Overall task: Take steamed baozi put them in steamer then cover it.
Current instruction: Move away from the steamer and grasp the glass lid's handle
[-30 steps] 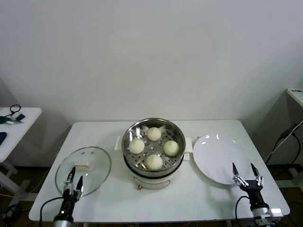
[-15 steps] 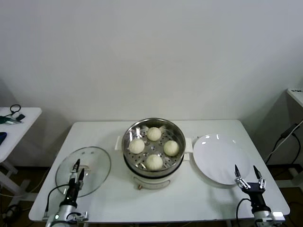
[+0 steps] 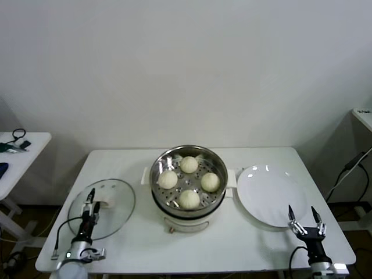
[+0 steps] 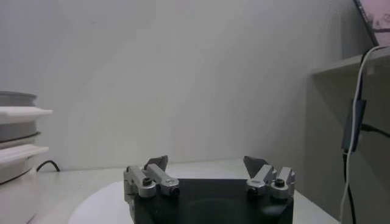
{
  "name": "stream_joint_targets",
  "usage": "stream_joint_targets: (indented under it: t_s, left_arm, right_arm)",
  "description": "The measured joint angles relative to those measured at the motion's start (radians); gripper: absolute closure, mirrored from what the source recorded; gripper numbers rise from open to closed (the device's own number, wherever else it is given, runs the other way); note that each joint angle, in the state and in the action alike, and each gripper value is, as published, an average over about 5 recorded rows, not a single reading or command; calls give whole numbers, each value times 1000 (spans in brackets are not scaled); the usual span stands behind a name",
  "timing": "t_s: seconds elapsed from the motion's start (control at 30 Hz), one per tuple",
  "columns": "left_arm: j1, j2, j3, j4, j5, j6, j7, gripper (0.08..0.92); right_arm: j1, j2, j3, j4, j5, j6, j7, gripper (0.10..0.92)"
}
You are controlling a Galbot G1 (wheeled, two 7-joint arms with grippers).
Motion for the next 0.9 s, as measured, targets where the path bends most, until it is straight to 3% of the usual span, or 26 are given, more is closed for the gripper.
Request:
stream_joint_targets:
  t_s: [0.67,0.77,0.9]
  left_arm:
    - [-43,27,-8,70,3,-54,4,809]
    - [-43,30,-9,72,-3,-63,1,860]
    - [-33,34,-5,59,-23,-65,10,866]
  right_arm:
    - [-13,21,0,3,-12,14,-5,203]
    - [-12,22,0,3,-12,16,-5,203]
    - [-13,21,1,8,-14,15,-5,203]
